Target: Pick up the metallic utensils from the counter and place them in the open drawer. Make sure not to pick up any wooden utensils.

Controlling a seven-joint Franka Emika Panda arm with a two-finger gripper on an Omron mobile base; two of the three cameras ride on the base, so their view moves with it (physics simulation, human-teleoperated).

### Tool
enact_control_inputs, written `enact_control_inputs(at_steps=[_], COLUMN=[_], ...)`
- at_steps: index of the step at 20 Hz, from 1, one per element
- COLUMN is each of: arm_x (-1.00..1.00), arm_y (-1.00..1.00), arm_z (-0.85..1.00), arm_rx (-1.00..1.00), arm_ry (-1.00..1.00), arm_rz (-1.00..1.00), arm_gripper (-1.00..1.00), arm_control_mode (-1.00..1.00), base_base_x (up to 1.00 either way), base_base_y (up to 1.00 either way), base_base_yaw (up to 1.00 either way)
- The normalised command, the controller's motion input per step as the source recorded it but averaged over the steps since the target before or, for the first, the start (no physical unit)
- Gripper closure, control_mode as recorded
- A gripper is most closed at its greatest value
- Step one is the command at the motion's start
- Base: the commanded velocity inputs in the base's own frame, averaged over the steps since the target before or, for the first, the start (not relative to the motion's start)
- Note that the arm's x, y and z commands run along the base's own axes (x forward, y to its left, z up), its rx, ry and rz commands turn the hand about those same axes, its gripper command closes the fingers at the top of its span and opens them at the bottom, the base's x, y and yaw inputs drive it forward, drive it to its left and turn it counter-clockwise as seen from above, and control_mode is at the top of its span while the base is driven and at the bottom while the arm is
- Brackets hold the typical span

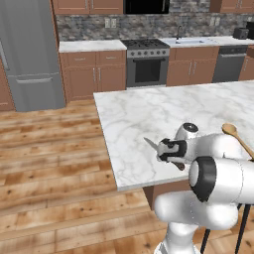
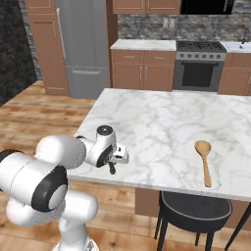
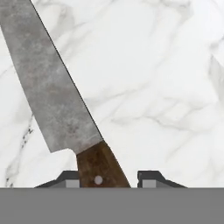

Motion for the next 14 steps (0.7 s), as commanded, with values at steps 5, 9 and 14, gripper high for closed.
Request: enact_control_inputs(at_steps=[5, 9, 14], arm_x=[-0.71, -0.28, -0.16], arm_y=[-0.10, -0.14, -0.02], arm_z=[1.00, 1.00, 1.00], arm_rx=[0.00, 0.00, 0.00], arm_ry=[-0.17, -0.01, 0.03], arm_rz=[0.03, 0.06, 0.10], arm_gripper=[1.00, 1.00, 1.00], arm_control_mode=[-1.00, -1.00, -1.00], base_base_x=[0.00, 0.00, 0.00], base_base_y=[0.00, 0.00, 0.00], base_base_yaw=[0.00, 0.00, 0.00])
